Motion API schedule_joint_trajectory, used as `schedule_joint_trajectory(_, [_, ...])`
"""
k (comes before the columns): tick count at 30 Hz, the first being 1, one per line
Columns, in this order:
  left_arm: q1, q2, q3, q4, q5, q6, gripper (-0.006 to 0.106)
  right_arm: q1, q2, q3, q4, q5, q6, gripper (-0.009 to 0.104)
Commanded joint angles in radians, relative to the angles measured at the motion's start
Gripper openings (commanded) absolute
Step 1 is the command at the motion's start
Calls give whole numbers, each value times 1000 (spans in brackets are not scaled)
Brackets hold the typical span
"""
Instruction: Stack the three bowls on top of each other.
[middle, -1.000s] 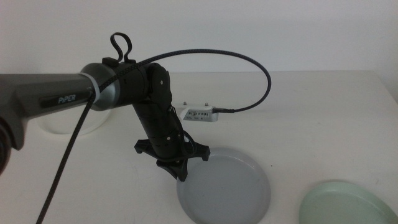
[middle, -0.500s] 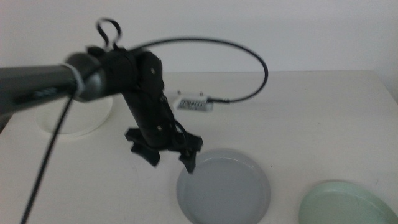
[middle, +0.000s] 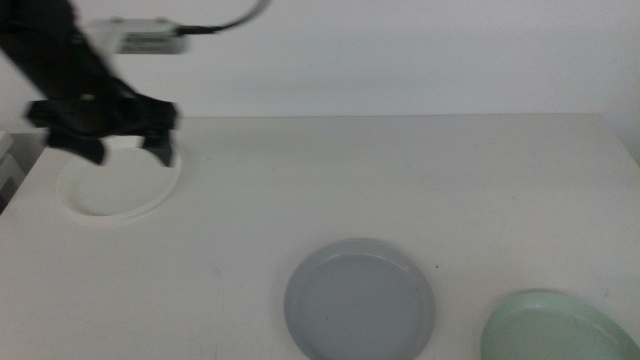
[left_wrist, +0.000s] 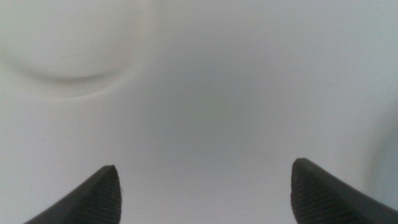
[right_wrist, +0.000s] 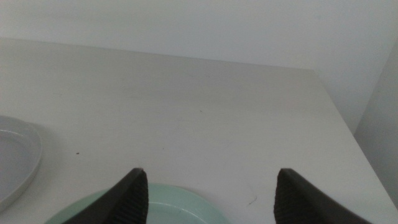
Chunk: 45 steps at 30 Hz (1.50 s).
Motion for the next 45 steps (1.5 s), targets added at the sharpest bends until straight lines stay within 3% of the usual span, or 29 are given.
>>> schedule_joint_trajectory(1, [84,-47,-29,-1,-21,15,105,-7,12,-5,-3,-76,-10,52])
schedule_joint_trajectory(9, [315,-21,-29,-13,-149,40,105,-7,12,-5,-3,-76,-10,52])
schedule_joint_trajectory(15, [389,3,-28,-10,-195,41,105,-7,12,-5,-3,-76,-10,52])
schedule_joint_trajectory(25, [410,73,-39,-6,-247,75,105,-7,12,-5,-3,-76,-10,52])
schedule_joint_trajectory(38, [413,341,-324,-7,-208,240,105,-7,12,-5,-3,-76,-10,52])
schedule_joint_trajectory(45, [440,507,-442,-93,-252,372,105,-7,12,-5,-3,-76,-10,52])
